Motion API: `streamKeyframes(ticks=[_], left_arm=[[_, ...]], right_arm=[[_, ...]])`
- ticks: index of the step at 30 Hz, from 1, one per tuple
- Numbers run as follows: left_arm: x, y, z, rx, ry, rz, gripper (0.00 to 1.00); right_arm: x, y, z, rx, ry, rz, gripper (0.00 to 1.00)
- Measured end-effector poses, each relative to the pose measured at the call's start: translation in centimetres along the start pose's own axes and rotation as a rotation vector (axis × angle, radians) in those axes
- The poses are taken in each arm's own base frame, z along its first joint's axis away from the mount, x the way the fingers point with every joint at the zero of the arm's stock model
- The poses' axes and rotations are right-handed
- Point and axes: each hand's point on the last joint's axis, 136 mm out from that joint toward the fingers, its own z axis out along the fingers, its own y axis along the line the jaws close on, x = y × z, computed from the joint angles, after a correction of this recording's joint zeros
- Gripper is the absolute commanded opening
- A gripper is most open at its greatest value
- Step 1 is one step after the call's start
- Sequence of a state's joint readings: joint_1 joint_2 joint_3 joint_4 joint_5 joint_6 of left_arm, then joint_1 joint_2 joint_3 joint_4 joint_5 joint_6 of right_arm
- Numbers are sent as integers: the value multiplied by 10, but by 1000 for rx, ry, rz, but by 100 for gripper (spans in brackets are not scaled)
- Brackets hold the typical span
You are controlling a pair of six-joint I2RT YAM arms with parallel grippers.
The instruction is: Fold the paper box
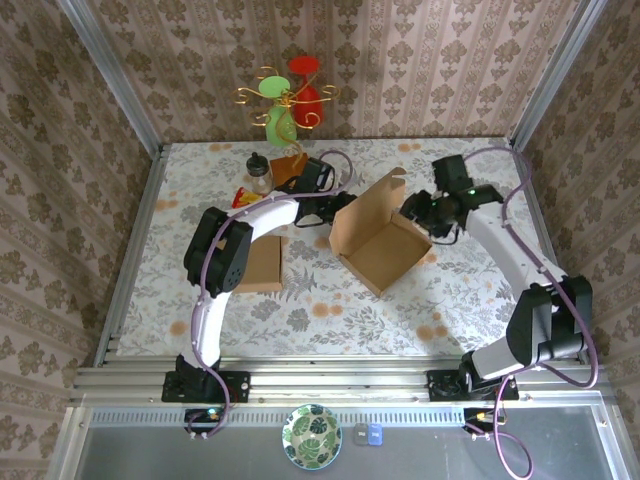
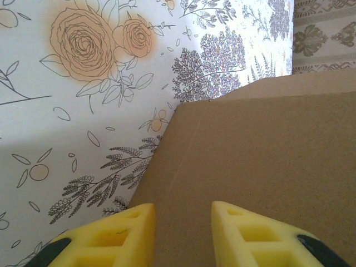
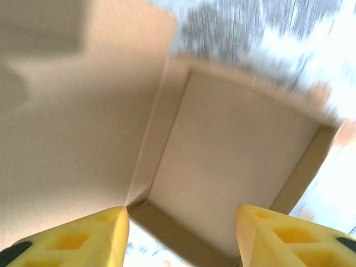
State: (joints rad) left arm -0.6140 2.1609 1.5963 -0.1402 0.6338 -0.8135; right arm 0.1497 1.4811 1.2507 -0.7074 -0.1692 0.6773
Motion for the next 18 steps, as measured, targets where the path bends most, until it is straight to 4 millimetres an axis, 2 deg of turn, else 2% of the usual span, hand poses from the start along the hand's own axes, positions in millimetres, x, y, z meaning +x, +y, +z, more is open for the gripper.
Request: streamKeyframes(ticks=[2, 5, 10, 18], left_arm=[[0, -1, 0, -2, 1, 2, 33], [-2, -3, -1, 0, 0, 8, 33], [-3, -5, -3, -2, 1, 9, 33], [-1, -4, -3, -10, 10, 5, 33]], right_arm=[[-14, -15, -1, 23, -21, -124, 51], [-19, -31, 13, 58, 9, -286, 53], [-14, -41, 57, 66, 91, -487, 54], [-1, -54, 96, 84, 180, -612, 51]])
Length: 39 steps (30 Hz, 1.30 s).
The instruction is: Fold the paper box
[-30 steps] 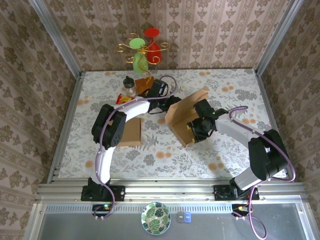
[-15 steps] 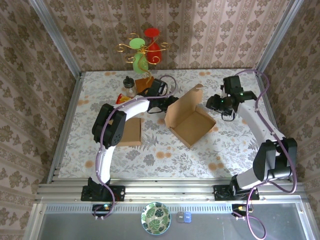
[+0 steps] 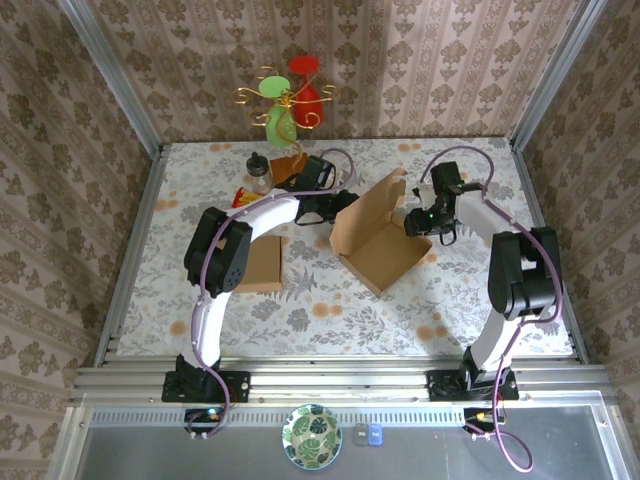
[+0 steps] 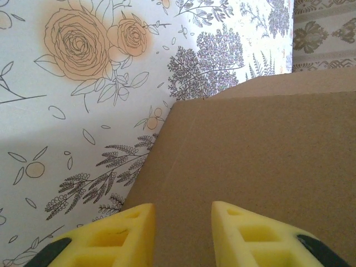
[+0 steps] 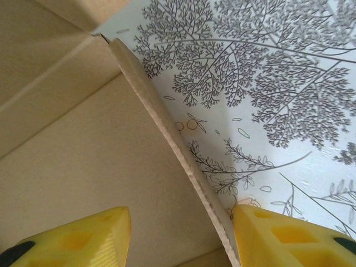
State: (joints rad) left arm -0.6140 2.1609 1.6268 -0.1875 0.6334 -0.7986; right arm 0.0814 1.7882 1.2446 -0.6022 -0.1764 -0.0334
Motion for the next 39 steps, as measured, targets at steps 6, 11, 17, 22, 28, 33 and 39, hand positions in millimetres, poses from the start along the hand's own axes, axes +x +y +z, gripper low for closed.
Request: streamKeyframes(ticks=[6, 11, 17, 22, 28, 33, 39], left_arm=[[2, 1, 0, -5, 6, 3, 33], [1, 2, 0, -6, 6, 4, 33], [1, 2, 0, -10, 3, 7, 33], [0, 10, -2, -44, -2, 5, 37], [-7, 33, -18, -158, -39, -15, 42], [-19, 40, -60, -314, -130, 2, 48], [-33, 21, -121, -436, -280, 56, 50]], right_arm=[[8, 5, 17, 0, 48, -38, 47], [9, 5, 25, 29, 68, -58, 41], [11, 4, 31, 95, 86, -104, 24], [11, 4, 30, 133, 87, -131, 13], [19, 0, 23, 165, 87, -147, 4], [25, -4, 16, 193, 82, -128, 0], [29, -9, 6, 229, 56, -51, 0]])
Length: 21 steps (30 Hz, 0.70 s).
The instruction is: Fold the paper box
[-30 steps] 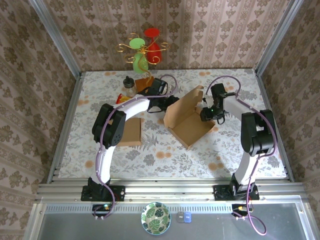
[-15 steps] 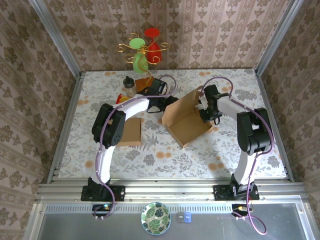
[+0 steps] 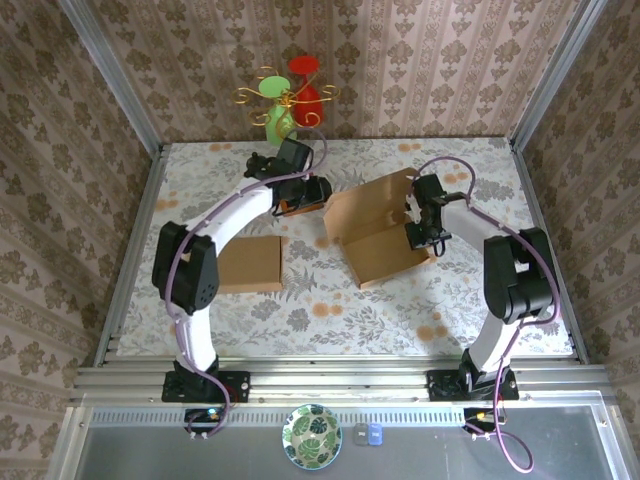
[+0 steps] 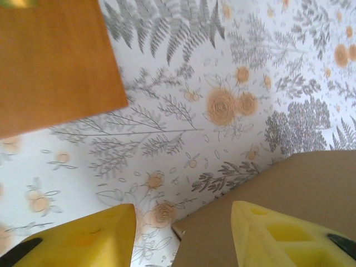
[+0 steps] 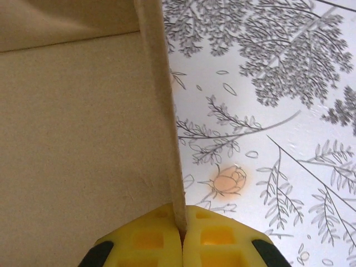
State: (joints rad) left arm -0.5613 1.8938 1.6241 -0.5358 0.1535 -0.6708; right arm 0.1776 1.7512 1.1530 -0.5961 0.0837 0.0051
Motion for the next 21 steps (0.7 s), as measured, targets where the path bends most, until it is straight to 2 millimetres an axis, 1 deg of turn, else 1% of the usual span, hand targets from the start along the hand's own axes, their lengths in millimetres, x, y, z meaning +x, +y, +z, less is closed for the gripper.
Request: streamKeyframes(ticks=[3, 5, 7, 11, 15, 18, 21], left_arm=[[-6, 2, -17, -27, -44, 17, 49], [-5, 5, -23, -38, -55, 30, 49], [-2, 8, -25, -50, -54, 45, 48], [16, 20, -24, -64, -17, 86, 46], [33, 26, -22, -24, 35, 144, 45], [37, 26, -21, 39, 60, 199, 45], [39, 21, -20, 110, 70, 284, 48]], right_arm=[[7, -3, -4, 17, -7, 59, 0], [11, -4, -7, 19, -14, 105, 0], [15, -4, -9, 18, -21, 147, 0], [23, -2, -9, 8, -20, 248, 0], [34, 6, -5, -4, 0, 353, 0], [42, 19, -4, -18, 8, 397, 0], [38, 33, -6, -38, -10, 398, 0]])
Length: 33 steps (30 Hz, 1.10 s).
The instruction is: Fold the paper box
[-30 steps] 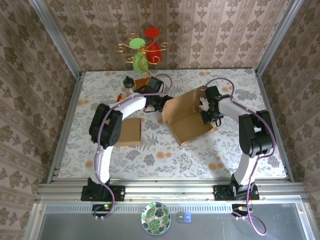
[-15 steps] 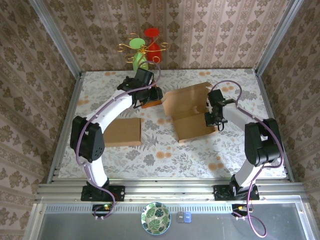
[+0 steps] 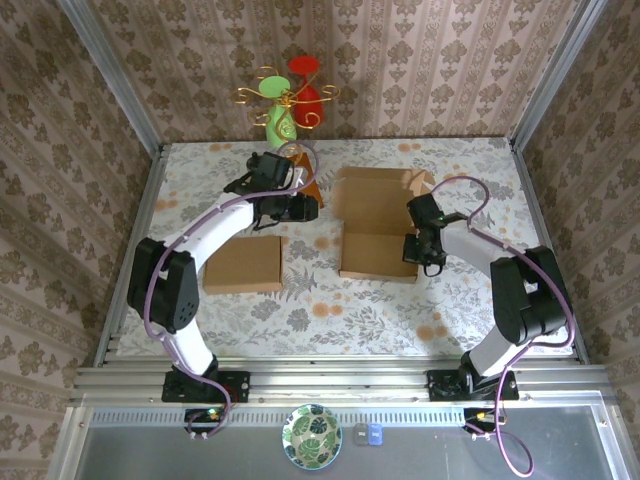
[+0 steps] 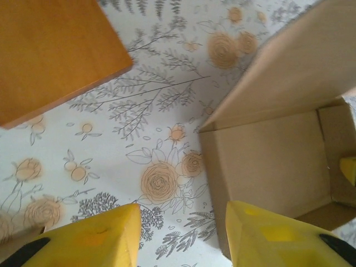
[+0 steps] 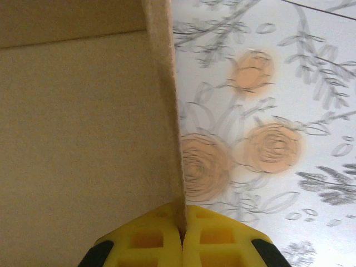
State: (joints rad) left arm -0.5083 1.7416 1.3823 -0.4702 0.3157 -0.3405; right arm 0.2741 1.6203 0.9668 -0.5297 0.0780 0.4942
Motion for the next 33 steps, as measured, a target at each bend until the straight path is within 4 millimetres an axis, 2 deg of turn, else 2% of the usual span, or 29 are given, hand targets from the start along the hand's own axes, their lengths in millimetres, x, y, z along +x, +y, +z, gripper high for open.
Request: streamKeyframes(ticks=[3, 7, 11, 20, 23, 26, 30, 33], left_arm=[[-3, -6, -1, 54, -10, 101, 51], [-11, -13, -5, 120, -37, 202, 53], [-21, -11, -7, 167, -60, 248, 54], [-34, -14, 15, 229, -55, 284, 54], [-38, -18, 19, 235, -56, 293, 50], [-42, -27, 21, 242, -64, 314, 42], [-42, -36, 22, 240, -67, 339, 38], [-40, -38, 25, 234, -61, 350, 31]], right_arm=[[1, 8, -1, -14, -4, -18, 0], [1, 9, -1, -15, -5, -42, 0], [1, 9, -1, -15, -5, -57, 0], [-5, 13, -2, -24, -13, -75, 0], [-4, 14, -1, -24, -8, -77, 0], [-3, 14, 1, -25, -2, -78, 0], [-3, 15, 1, -30, 2, -78, 0], [-2, 15, 1, -34, 4, -78, 0]])
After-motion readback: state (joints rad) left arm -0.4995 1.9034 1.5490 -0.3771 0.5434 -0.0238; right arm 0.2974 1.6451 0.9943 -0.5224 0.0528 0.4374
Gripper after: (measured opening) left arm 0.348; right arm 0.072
